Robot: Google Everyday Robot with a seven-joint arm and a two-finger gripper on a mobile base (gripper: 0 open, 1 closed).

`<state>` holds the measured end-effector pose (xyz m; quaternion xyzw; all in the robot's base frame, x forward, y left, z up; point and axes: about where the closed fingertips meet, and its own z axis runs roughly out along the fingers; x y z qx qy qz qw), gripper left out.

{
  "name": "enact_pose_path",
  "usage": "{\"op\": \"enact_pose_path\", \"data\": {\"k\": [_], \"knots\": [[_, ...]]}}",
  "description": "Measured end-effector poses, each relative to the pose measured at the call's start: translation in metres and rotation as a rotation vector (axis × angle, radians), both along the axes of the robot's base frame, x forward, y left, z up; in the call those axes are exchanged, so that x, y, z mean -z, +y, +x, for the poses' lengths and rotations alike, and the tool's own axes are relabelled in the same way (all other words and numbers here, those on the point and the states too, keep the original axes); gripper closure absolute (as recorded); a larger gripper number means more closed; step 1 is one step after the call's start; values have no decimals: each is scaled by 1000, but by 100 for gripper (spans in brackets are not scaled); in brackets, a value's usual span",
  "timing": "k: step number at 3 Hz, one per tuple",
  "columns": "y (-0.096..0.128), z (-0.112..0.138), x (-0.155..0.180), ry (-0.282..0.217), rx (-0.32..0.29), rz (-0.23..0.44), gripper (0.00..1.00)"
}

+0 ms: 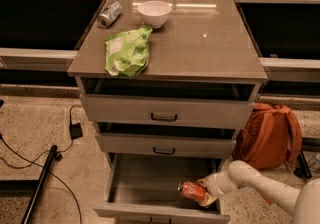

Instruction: Place coke can into bottom drawer

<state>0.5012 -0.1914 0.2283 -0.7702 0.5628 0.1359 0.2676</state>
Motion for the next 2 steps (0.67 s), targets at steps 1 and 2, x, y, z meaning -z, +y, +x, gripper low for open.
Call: {"op": "enact_pose_path", "data": {"k": [1,2], "knots": [[25,-5,15,77,102,23,59],[46,-5,19,140,157,70,35]]}}
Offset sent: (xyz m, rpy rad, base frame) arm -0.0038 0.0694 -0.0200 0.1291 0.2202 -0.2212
